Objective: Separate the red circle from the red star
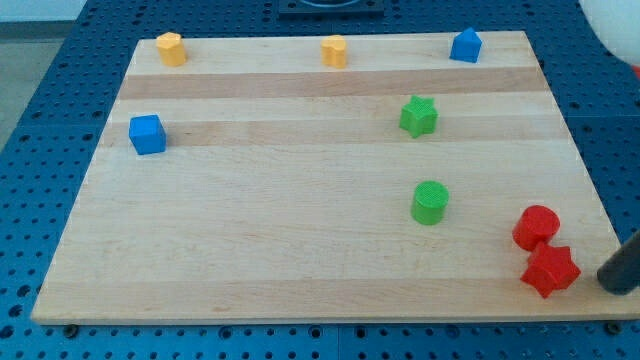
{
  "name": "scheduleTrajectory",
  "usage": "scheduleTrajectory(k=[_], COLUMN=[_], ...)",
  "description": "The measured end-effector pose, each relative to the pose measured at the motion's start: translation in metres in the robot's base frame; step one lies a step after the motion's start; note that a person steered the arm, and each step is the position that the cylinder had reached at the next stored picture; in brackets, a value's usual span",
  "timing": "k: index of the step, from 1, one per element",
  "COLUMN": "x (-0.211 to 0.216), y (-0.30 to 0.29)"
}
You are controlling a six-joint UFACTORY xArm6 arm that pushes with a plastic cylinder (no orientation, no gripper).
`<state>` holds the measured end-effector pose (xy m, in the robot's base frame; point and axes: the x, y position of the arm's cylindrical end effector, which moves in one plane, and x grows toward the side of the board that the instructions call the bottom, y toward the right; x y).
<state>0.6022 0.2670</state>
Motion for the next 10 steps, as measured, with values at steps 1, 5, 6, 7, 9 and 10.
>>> scheduleTrajectory(k=[1, 5, 6, 7, 9, 10], x=[0.005, -0.002, -0.012, -0.023, -0.044, -0.051], y=[-0.023, -0.057, -0.060, -0.060, -0.060, -0.060])
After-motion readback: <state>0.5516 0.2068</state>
